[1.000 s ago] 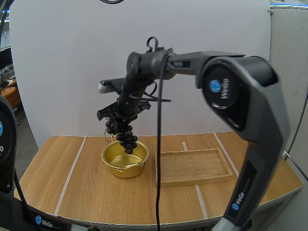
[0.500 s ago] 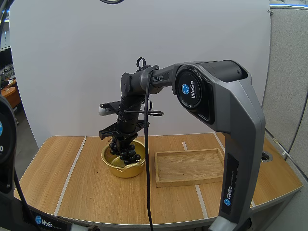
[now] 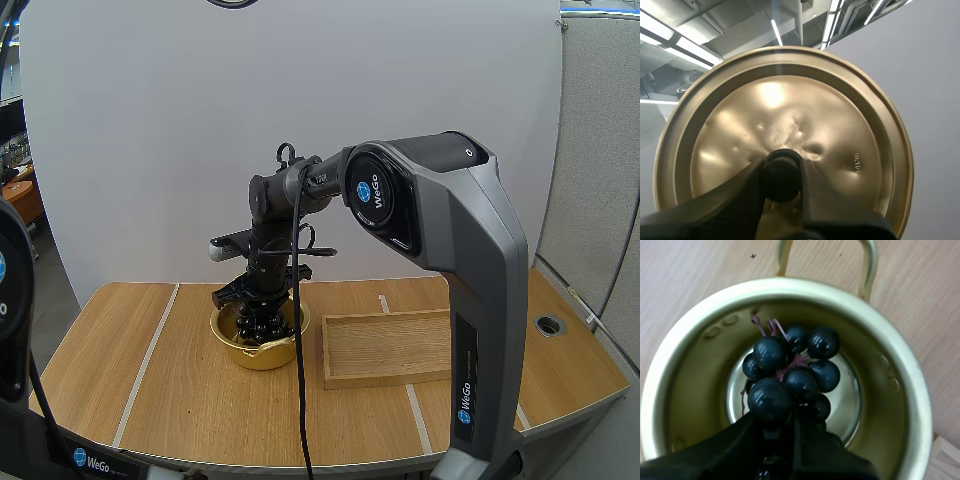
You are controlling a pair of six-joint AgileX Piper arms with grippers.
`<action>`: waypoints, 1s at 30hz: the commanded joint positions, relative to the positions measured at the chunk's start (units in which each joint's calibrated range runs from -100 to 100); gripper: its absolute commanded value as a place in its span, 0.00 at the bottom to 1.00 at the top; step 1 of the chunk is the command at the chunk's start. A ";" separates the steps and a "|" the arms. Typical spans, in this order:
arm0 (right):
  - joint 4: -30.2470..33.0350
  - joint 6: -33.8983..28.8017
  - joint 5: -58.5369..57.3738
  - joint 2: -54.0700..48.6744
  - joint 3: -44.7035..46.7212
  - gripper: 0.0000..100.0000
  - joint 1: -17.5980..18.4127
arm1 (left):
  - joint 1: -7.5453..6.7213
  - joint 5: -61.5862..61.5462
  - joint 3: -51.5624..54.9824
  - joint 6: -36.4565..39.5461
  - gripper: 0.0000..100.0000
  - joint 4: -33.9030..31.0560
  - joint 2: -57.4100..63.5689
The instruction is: Open the pot, put the grape inside, and close it
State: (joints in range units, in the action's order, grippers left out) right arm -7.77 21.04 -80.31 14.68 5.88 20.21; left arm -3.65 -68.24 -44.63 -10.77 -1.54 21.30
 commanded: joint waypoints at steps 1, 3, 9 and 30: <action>-0.43 0.26 -0.18 -0.02 0.43 0.00 0.06 | -0.18 2.08 -0.26 0.20 0.00 -0.63 0.44; -1.57 0.51 -0.03 -0.02 0.43 0.00 0.06 | -0.18 2.08 -0.26 0.20 0.00 -0.63 0.44; -2.06 0.63 -0.03 -0.02 0.43 0.52 0.06 | -0.18 2.08 -0.26 0.20 0.00 -0.63 0.44; -1.78 -0.11 -7.86 -16.49 -1.85 1.00 -0.17 | -0.18 2.08 -0.26 0.20 0.00 -0.63 0.44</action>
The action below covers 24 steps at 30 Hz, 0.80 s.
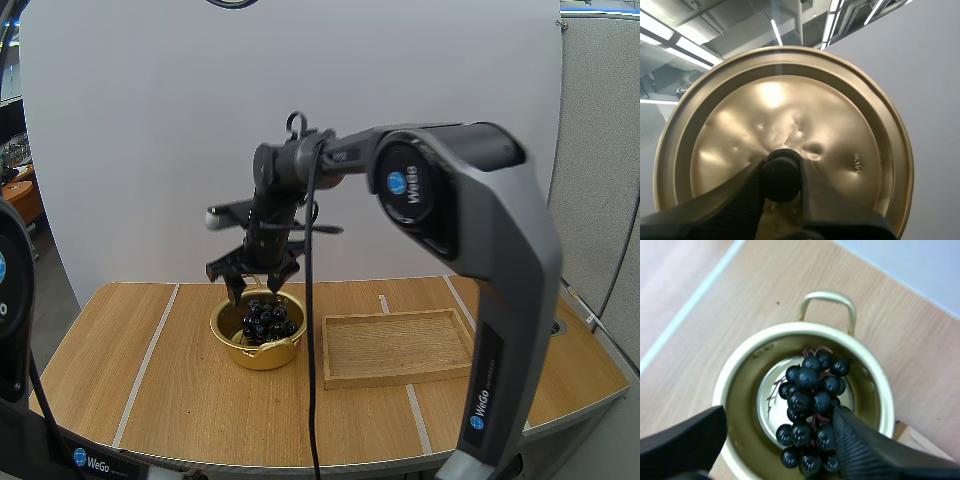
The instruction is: Open the pot, put the grape inside, and close it
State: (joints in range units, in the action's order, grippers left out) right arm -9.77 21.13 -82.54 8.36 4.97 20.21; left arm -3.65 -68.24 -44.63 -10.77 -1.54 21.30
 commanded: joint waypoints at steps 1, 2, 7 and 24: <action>0.23 -0.25 -6.69 -11.25 -0.94 1.00 -0.17 | -0.18 2.08 -0.26 0.20 0.00 -0.63 0.44; 0.23 -0.25 -8.10 -12.63 -0.94 1.00 -0.17 | -0.18 2.08 -0.26 0.20 0.00 -0.63 0.44; 0.23 -0.32 -15.46 -19.37 -0.66 1.00 -0.17 | -0.18 2.08 -0.26 0.20 0.00 -0.63 0.44; 5.64 -2.87 -17.46 -46.70 10.97 1.00 -0.17 | -0.18 2.08 -0.26 0.20 0.00 -0.63 0.44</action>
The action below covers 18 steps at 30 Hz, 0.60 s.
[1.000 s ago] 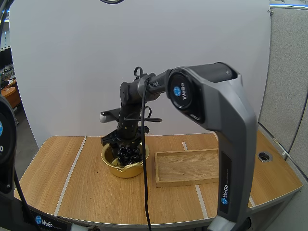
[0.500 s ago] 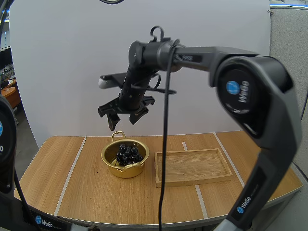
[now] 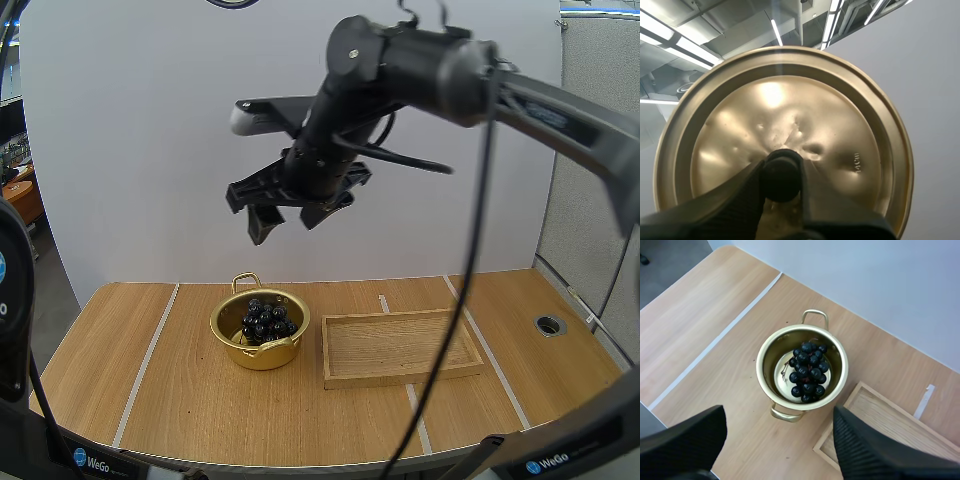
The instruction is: Open the pot, put the grape inside, and close it
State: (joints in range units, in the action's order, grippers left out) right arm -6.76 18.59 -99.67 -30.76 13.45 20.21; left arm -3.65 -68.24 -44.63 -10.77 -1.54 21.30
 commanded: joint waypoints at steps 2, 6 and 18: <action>3.89 -0.33 -0.33 -10.50 3.96 1.00 -0.17 | -0.18 2.08 -0.26 0.20 0.00 -0.63 0.44; 4.97 -1.74 -0.33 -15.26 6.33 1.00 -0.17 | -0.18 2.08 -0.26 0.20 0.00 -0.63 0.44; 3.18 -2.98 -0.33 -29.97 15.47 1.00 -4.26 | -0.18 2.08 -0.26 0.20 0.00 -0.63 0.44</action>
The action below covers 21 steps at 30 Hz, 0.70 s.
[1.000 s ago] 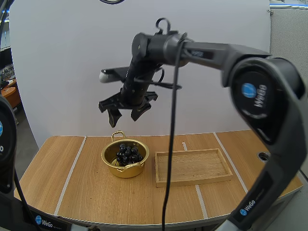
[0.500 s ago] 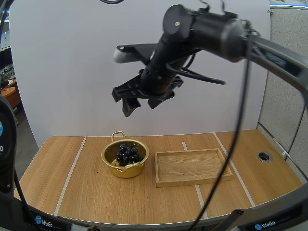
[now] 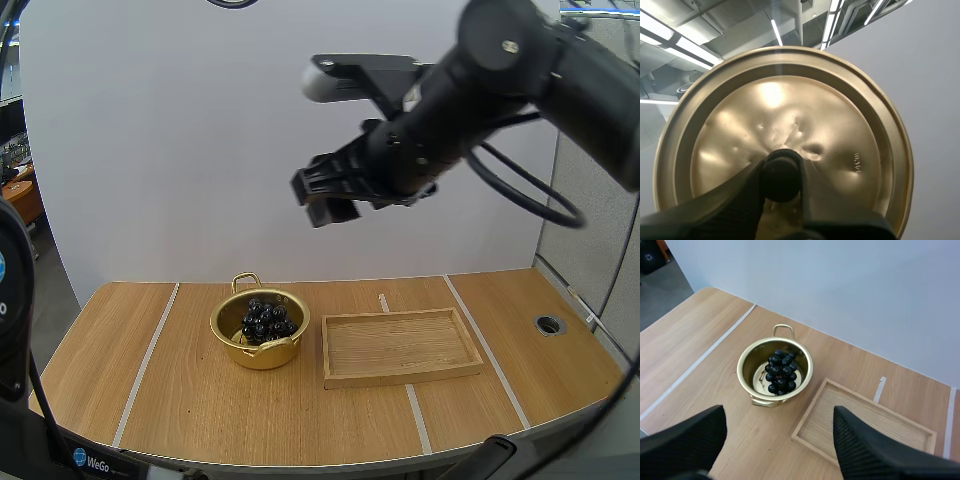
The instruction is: Open the pot, put the grape inside, and close it
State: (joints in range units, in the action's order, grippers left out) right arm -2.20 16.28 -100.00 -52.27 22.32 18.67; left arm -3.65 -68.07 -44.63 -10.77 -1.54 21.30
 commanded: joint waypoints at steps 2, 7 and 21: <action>-1.17 -0.67 0.00 -10.70 9.48 1.00 -3.30 | -0.18 1.91 -0.26 0.20 0.00 -0.63 0.44; -1.08 -0.67 0.00 -14.58 14.75 1.00 -3.56 | -0.18 1.91 -0.26 0.20 0.00 -0.63 0.44; -4.37 0.85 0.00 -22.07 23.23 0.00 -4.26 | -0.18 1.91 -0.26 0.20 0.00 -0.63 0.44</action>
State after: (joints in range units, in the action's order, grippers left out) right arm -7.17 16.49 -100.00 -69.51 42.75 15.15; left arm -3.65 -68.07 -44.63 -10.77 -1.54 21.30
